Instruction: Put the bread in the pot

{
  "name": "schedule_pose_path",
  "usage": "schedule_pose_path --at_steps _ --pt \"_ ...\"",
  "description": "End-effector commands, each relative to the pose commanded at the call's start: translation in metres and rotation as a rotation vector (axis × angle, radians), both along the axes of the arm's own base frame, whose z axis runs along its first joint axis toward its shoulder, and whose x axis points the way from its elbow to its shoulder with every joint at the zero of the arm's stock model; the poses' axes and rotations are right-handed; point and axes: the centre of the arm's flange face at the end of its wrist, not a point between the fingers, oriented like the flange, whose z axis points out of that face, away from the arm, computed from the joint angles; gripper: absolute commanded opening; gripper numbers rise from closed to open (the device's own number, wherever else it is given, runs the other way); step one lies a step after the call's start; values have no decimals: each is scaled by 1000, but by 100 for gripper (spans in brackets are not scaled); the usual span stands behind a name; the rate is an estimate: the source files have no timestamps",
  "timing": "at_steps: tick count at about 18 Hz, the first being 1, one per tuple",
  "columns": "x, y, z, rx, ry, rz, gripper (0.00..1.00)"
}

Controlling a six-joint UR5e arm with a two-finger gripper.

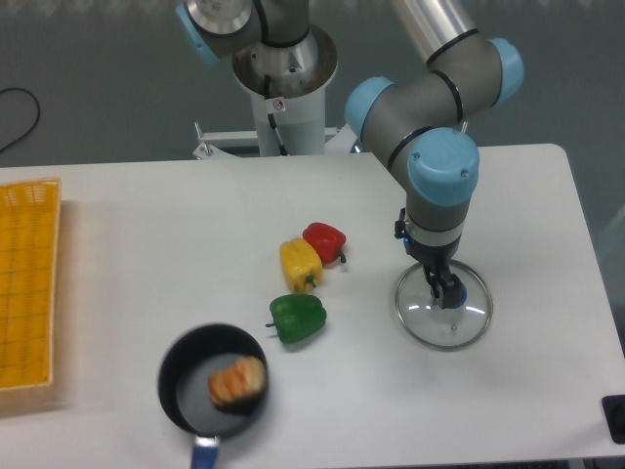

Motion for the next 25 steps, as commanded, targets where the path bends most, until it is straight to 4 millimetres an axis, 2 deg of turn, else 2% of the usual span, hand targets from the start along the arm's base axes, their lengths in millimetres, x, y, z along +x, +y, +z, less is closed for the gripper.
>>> schedule_pose_path --at_steps 5,15,22,25 --pt "-2 -3 1 2 1 5 100" --pt "-9 -2 -12 13 25 14 100" --pt "-21 0 -35 7 15 19 100" --pt "-30 -7 -49 -1 -6 15 100"
